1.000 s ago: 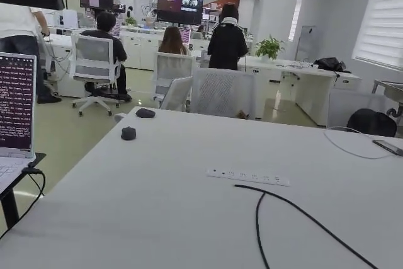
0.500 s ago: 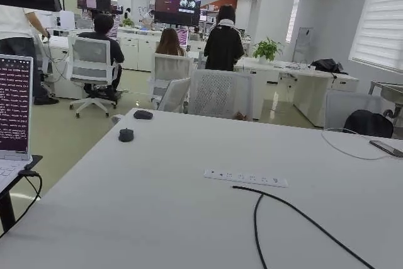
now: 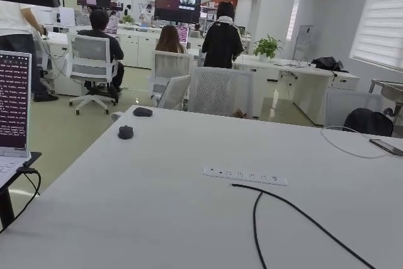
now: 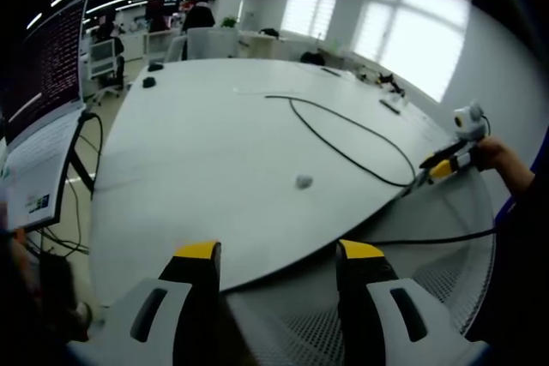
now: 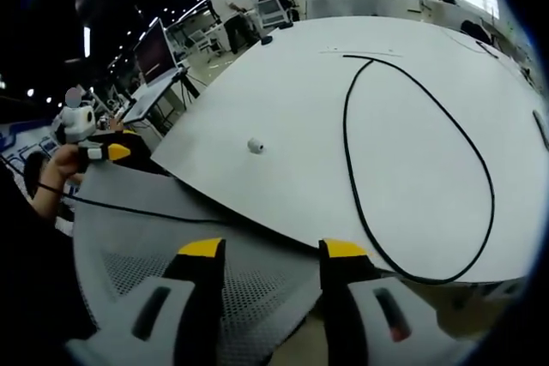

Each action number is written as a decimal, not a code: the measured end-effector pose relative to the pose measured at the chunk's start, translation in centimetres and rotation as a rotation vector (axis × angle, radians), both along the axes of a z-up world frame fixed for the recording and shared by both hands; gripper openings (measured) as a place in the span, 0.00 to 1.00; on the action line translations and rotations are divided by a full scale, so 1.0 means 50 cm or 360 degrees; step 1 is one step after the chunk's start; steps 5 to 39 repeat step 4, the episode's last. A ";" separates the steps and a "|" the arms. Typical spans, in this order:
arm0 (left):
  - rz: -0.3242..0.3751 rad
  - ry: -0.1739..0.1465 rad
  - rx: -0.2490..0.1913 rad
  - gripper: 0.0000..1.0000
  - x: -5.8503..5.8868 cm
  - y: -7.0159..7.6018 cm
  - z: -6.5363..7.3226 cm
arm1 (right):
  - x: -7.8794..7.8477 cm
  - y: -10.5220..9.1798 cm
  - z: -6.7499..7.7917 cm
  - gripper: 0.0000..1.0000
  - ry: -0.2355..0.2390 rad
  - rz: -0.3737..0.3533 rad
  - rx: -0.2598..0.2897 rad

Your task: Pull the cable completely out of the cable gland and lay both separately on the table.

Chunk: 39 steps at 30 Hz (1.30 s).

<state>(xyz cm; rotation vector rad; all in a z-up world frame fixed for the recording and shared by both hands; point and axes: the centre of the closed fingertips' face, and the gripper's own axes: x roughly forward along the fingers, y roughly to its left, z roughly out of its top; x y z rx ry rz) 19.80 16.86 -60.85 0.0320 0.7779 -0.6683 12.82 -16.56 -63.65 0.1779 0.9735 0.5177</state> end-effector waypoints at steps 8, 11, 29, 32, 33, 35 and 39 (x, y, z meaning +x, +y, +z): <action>-0.0009 0.0003 0.0003 0.55 0.000 -0.001 0.000 | -0.002 0.004 -0.002 0.45 0.0013 0.0026 -0.0008; -0.0009 0.0003 0.0003 0.55 0.000 -0.001 0.000 | -0.002 0.004 -0.002 0.45 0.0013 0.0026 -0.0008; -0.0009 0.0003 0.0003 0.55 0.000 -0.001 0.000 | -0.002 0.004 -0.002 0.45 0.0013 0.0026 -0.0008; -0.0009 0.0003 0.0003 0.55 0.000 -0.001 0.000 | -0.002 0.004 -0.002 0.45 0.0013 0.0026 -0.0008; -0.0009 0.0003 0.0003 0.55 0.000 -0.001 0.000 | -0.002 0.004 -0.002 0.45 0.0013 0.0026 -0.0008; -0.0009 0.0003 0.0003 0.55 0.000 -0.001 0.000 | -0.002 0.004 -0.002 0.45 0.0013 0.0026 -0.0008; -0.0009 0.0003 0.0003 0.55 0.000 -0.001 0.000 | -0.002 0.004 -0.002 0.45 0.0013 0.0026 -0.0008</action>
